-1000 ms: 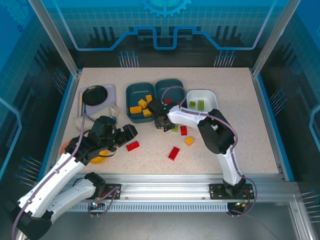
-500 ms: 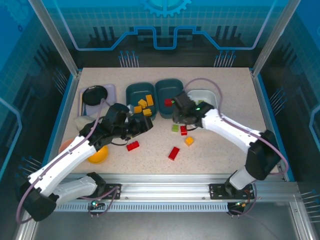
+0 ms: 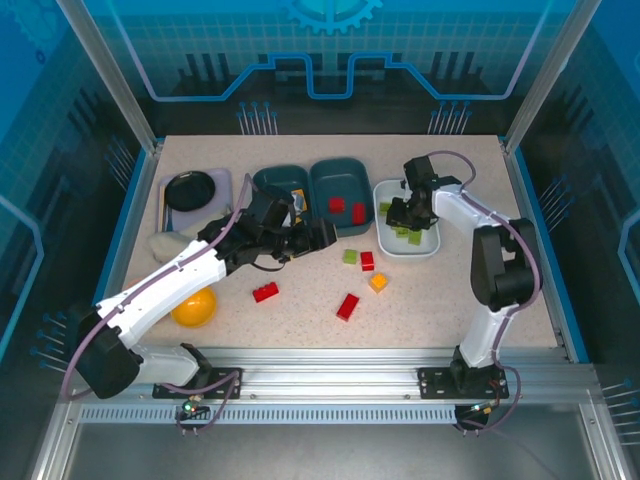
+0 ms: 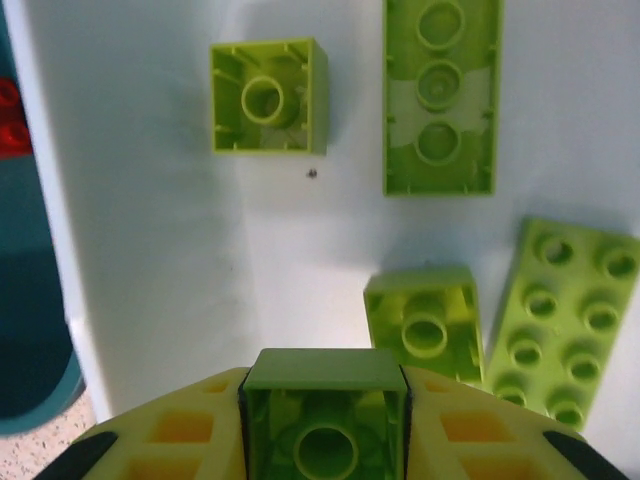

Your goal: Sort the legos into containers by color

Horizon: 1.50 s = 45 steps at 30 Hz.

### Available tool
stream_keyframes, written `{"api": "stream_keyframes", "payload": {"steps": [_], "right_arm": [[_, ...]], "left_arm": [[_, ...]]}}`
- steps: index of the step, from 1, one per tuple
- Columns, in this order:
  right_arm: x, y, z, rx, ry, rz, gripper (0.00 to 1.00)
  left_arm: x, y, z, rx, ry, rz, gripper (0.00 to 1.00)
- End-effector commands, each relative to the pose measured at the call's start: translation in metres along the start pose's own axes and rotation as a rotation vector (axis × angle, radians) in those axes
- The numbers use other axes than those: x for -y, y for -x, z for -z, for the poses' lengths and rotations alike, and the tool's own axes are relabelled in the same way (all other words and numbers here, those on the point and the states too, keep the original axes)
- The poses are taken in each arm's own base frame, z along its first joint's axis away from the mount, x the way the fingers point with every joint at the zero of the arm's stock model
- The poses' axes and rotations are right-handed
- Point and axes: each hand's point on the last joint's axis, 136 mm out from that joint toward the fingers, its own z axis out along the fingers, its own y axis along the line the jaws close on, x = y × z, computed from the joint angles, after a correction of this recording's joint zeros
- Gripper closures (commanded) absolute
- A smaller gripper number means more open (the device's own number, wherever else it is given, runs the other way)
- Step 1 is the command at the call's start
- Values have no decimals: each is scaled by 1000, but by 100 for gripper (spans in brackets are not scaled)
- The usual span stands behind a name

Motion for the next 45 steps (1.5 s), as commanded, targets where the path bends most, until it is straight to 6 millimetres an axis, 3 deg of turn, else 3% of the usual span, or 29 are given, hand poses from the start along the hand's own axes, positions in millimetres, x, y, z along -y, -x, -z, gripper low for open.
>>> {"api": "stream_keyframes", "payload": {"steps": [1, 6, 11, 16, 21, 23, 25, 28, 30, 33, 36, 38, 45], "right_arm": [[-16, 8, 2, -27, 78, 35, 76], [-15, 10, -6, -48, 67, 20, 69], [-16, 13, 0, -34, 60, 23, 48], [-33, 18, 38, 60, 52, 96, 37], [-65, 10, 85, 188, 58, 228, 38], [-91, -3, 104, 256, 111, 324, 38], [-127, -30, 120, 317, 198, 478, 36], [-167, -90, 126, 334, 315, 681, 33], [-179, -128, 123, 311, 381, 747, 32], [-180, -172, 117, 277, 435, 779, 30], [-168, -194, 109, 238, 427, 743, 30], [-163, -201, 109, 231, 425, 728, 30], [-155, -203, 112, 229, 400, 721, 29]], "left_arm": [[1, 0, 2, 6, 17, -8, 14], [-17, -6, 4, 3, 83, 14, 14], [-40, -10, 17, 15, 200, 44, 14], [-62, -17, 37, 34, 290, 64, 14], [-89, -29, 59, 47, 395, 113, 14], [-106, -35, 64, 30, 465, 116, 14], [-129, -45, 62, -38, 540, 133, 13], [-161, -54, 50, -161, 600, 159, 12], [-169, -52, 38, -212, 581, 104, 12], [-180, -49, 22, -317, 592, -38, 13], [-196, -51, 8, -440, 657, -152, 16], [-208, -48, 3, -471, 715, -194, 17], [-217, -47, -26, -521, 702, -241, 17]]}}
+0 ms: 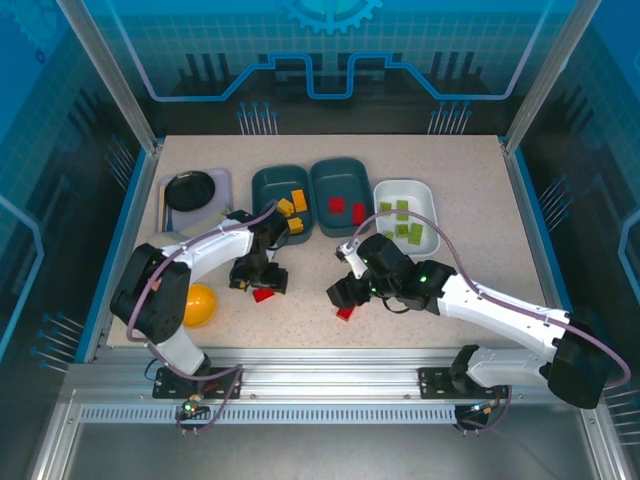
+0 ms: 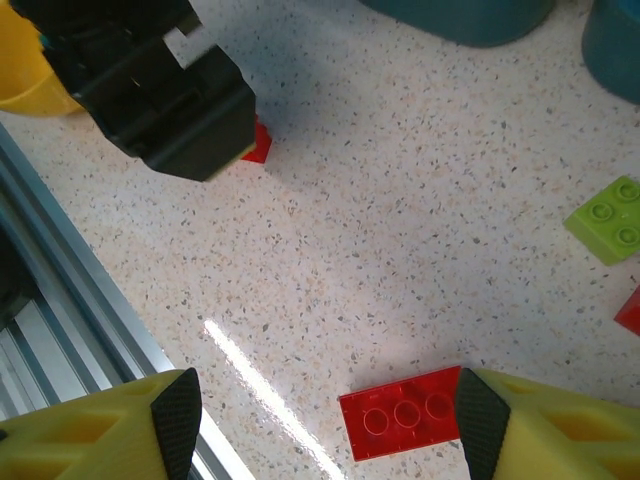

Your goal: Sort the legos into containers by color

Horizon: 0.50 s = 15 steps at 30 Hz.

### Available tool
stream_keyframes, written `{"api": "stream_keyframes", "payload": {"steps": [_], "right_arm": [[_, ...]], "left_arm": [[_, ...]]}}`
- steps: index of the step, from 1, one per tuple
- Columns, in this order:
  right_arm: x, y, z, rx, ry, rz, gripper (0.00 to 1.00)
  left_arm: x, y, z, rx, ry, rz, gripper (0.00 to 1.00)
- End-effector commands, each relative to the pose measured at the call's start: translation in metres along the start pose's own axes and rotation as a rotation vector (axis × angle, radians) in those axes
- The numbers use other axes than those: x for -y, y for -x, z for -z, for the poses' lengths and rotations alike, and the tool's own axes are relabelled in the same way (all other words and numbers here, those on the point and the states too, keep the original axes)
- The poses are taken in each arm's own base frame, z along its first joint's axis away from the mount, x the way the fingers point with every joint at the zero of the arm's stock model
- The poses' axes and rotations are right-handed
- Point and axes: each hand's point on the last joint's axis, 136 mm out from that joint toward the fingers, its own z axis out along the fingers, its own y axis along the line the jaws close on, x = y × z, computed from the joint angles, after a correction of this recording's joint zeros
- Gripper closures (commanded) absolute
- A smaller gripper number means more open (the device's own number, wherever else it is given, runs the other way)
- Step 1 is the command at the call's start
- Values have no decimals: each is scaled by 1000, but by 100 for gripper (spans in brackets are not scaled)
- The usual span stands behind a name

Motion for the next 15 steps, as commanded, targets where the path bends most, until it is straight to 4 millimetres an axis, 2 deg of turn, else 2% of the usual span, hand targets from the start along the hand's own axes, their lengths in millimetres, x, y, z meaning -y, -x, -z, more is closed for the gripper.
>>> {"api": "stream_keyframes", "payload": {"steps": [1, 2, 6, 7, 9, 11, 15], "right_arm": [[-2, 7, 6, 34, -12, -10, 29], [-2, 6, 6, 32, -14, -12, 29], [0, 7, 4, 31, -23, -29, 30], [0, 8, 4, 33, -24, -33, 30], [0, 8, 3, 31, -28, -42, 30], [1, 9, 3, 30, -31, -44, 30], [4, 14, 6, 37, -53, -40, 30]], "left_arm": [[8, 12, -5, 7, -10, -73, 18], [8, 12, -8, 1, -10, -73, 21], [10, 12, -19, -19, -12, -60, 54], [10, 13, -19, -17, -9, -55, 59], [8, 13, -22, -14, 2, -42, 63], [9, 13, -22, -2, 0, -38, 70], [15, 19, -7, 53, -9, -20, 78]]}}
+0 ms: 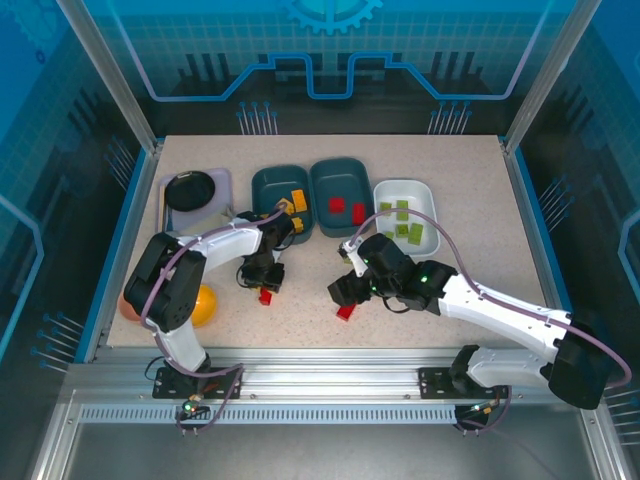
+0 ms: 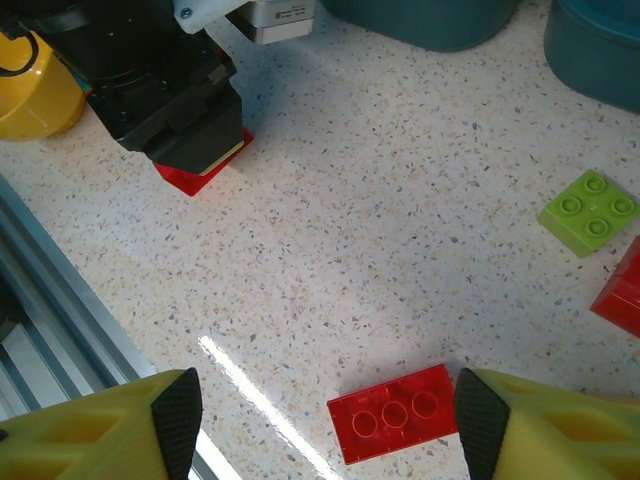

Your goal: Sort the legos into containers by color

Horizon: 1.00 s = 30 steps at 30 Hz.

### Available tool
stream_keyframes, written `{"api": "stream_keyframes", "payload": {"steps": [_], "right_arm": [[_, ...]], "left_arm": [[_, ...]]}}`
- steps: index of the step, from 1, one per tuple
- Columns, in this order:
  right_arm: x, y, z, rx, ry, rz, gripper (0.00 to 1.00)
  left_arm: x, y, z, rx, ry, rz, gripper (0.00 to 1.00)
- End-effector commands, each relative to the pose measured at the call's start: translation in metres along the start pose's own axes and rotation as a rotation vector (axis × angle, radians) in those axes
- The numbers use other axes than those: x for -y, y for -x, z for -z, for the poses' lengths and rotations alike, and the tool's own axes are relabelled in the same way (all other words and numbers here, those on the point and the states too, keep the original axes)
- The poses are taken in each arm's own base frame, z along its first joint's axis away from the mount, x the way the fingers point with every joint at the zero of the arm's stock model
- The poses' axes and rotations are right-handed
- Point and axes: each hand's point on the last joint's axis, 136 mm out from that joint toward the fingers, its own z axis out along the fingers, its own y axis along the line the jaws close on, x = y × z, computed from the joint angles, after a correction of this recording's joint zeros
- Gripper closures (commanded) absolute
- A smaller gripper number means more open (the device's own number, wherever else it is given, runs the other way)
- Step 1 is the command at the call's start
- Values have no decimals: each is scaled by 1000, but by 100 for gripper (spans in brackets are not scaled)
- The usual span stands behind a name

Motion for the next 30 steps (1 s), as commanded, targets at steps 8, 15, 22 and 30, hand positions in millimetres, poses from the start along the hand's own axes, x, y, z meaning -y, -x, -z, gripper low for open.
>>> {"api": "stream_keyframes", "payload": {"steps": [8, 15, 22, 30], "right_arm": [[53, 65, 42, 212, -147, -164, 31], [109, 119, 60, 371, -190, -340, 31], [136, 135, 67, 377, -228, -389, 31], [143, 116, 67, 359, -246, -439, 31]], "left_arm": [[57, 65, 128, 277, -250, 124, 79], [96, 149, 167, 389, -327, 159, 79], [120, 217, 156, 409, -311, 224, 84], [132, 232, 109, 332, -289, 335, 89]]}}
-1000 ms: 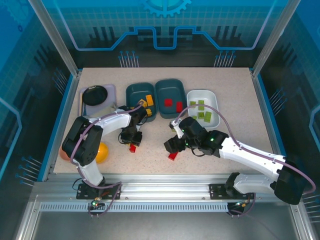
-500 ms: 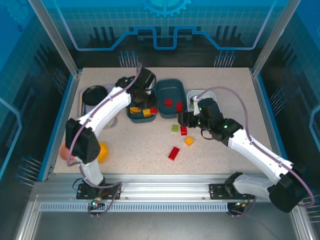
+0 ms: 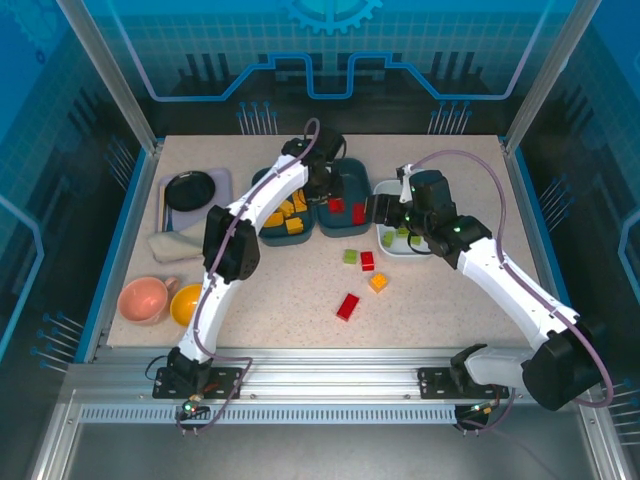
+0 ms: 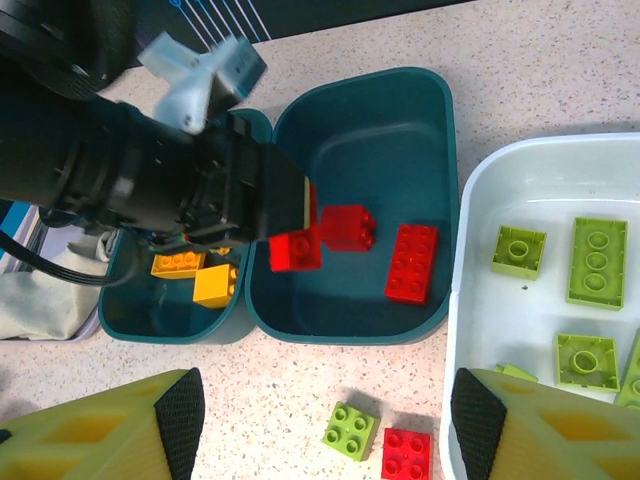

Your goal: Sort the legos into containers by color

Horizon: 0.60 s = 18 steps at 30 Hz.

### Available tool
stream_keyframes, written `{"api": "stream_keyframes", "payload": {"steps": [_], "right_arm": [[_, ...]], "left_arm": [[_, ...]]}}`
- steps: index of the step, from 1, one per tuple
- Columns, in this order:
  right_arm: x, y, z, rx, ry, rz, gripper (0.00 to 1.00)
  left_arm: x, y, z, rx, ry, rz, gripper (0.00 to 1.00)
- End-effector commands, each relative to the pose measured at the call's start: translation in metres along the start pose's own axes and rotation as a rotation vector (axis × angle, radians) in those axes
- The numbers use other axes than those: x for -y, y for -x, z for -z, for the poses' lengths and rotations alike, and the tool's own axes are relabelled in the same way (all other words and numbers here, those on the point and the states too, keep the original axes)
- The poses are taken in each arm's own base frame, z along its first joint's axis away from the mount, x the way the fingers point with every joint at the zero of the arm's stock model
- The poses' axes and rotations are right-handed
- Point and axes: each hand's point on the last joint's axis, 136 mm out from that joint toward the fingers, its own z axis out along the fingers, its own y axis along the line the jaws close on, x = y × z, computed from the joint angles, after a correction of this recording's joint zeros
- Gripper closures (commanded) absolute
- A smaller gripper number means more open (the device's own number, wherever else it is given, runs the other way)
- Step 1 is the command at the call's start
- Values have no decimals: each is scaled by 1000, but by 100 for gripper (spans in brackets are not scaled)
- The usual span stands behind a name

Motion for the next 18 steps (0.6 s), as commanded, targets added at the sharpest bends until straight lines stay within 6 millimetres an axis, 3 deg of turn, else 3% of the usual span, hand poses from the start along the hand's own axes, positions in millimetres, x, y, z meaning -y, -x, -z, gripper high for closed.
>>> {"api": "stream_keyframes", "payload": {"steps": [1, 5, 7, 10, 15, 18], "right_arm": [[7, -3, 6, 4, -2, -37, 31], [13, -14, 5, -18, -14, -44, 31], [14, -18, 4, -32, -16, -49, 31], [16, -24, 3, -58, -23, -50, 31], [23, -33, 7, -92, -51, -24, 30], [28, -38, 14, -107, -78, -2, 30]], "left_arm": [[0, -10, 1, -10, 43, 57, 90], [0, -19, -10, -29, 51, 98, 87], [1, -21, -16, -42, 45, 115, 73], [1, -24, -18, -59, 48, 137, 61], [11, -17, 11, -19, 12, 145, 41], [23, -18, 39, 10, -35, 132, 38]]}}
